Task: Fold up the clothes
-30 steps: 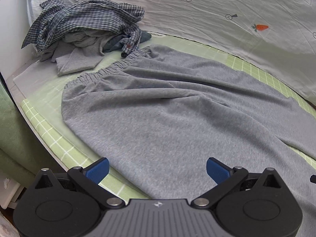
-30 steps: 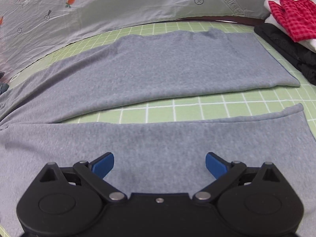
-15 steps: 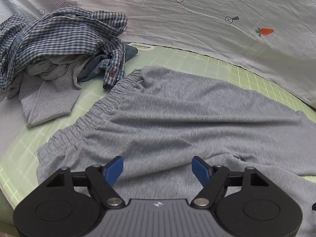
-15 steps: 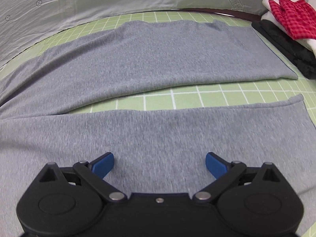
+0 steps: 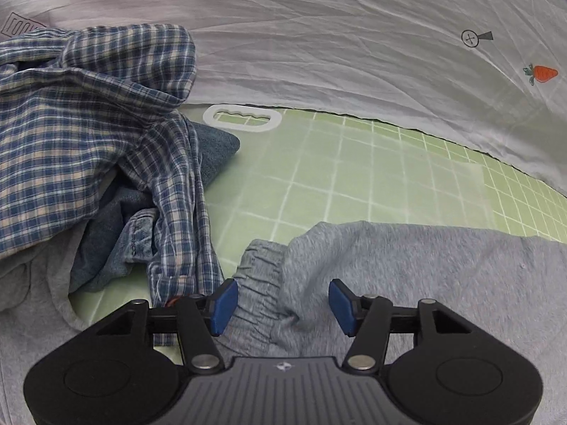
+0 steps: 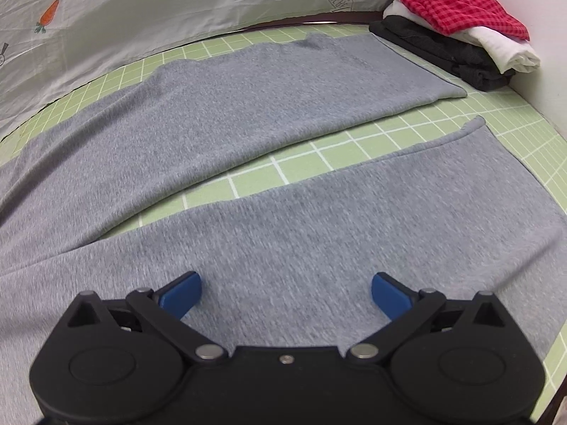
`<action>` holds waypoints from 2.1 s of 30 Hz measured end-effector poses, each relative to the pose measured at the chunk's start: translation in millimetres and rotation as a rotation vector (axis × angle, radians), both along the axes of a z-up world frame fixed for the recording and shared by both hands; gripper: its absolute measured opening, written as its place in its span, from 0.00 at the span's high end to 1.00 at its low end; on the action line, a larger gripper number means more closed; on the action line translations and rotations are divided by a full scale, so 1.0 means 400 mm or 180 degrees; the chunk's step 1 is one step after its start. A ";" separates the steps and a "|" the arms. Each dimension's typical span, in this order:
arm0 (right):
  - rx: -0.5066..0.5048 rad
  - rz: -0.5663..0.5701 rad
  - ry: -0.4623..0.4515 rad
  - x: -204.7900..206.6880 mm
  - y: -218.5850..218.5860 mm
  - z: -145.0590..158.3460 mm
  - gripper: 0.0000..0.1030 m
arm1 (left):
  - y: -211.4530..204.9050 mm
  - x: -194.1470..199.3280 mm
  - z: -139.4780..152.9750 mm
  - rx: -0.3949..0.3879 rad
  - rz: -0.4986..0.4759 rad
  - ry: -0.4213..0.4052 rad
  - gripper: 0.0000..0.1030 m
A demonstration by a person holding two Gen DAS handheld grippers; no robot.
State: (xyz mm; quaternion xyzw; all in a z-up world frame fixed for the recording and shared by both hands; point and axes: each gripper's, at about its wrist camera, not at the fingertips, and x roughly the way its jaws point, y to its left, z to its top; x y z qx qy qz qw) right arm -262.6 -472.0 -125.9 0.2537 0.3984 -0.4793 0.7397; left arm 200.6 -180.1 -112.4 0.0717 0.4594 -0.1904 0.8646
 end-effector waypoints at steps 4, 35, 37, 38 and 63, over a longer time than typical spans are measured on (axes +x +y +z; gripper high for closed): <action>0.0041 -0.0202 0.0025 0.005 0.005 -0.001 0.00 | 0.004 0.037 -0.027 -0.0029 0.0054 -0.0137 0.74; 0.0005 0.0006 -0.0820 -0.171 0.027 0.033 0.00 | 0.039 -0.451 0.091 -0.0216 -0.0113 -0.0119 0.18; 0.0012 0.0042 -0.0798 -0.214 0.025 0.037 0.00 | 0.017 -0.528 0.083 -0.0149 -0.0169 -0.0070 0.18; 0.0027 0.0046 -0.0811 -0.238 0.021 0.038 0.00 | 0.006 -0.560 0.081 -0.0132 -0.0202 -0.0056 0.18; 0.0656 -0.0327 -0.1606 -0.714 -0.157 0.013 0.00 | -0.154 -0.993 0.064 -0.0060 -0.0202 0.0148 0.18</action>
